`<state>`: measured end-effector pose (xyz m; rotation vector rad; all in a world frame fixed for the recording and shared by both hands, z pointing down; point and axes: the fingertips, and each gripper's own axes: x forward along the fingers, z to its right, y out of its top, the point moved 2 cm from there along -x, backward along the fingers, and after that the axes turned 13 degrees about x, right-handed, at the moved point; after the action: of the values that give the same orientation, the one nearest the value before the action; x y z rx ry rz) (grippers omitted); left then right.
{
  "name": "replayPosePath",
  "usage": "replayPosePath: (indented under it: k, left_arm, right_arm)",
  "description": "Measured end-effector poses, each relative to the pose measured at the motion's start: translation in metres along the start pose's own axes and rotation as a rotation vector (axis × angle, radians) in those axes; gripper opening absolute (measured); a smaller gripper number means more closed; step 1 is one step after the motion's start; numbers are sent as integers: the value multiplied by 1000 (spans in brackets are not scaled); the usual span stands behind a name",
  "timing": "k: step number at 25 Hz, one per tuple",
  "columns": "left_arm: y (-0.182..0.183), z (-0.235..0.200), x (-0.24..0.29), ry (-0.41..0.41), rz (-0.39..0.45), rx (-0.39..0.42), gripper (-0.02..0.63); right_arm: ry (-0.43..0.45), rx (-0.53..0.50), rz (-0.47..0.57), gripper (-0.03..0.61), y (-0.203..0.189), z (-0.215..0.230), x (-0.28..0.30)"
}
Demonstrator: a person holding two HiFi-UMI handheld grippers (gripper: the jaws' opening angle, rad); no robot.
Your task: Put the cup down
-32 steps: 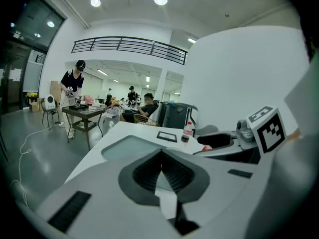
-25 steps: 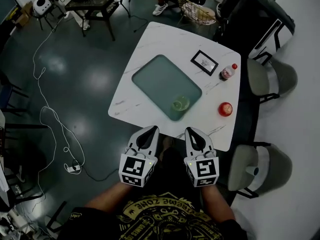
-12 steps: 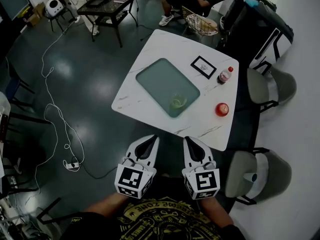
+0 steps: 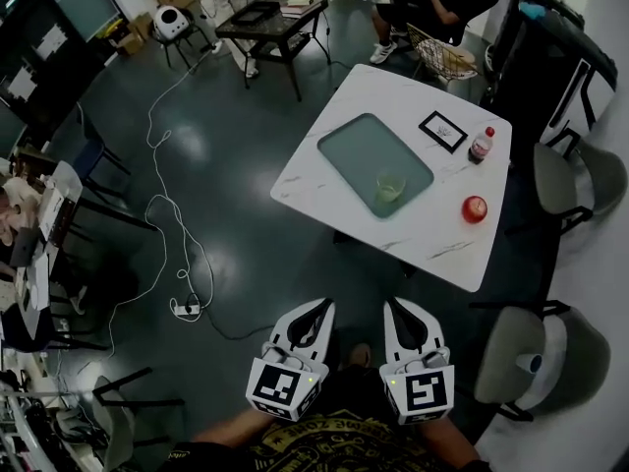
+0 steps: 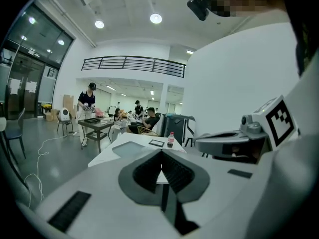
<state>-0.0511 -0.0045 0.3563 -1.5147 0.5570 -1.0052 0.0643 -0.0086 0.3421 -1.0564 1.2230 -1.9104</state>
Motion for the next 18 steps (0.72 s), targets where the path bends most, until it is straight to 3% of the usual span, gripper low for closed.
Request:
replayPosePath:
  k: [4,11,18]
  left_arm:
    - [-15,0,-28,9,0,-6,11]
    - [-32,-19,-56,-41,1,29,11]
    - [-43,-34,-65,-80,5,22,11]
  right_arm:
    - [8,-20,-17,6,-17,-29,-17]
    - [-55,-13,-26,5,-52,-64,-15]
    - [-108,-28,-16,5,-59,-87,-10]
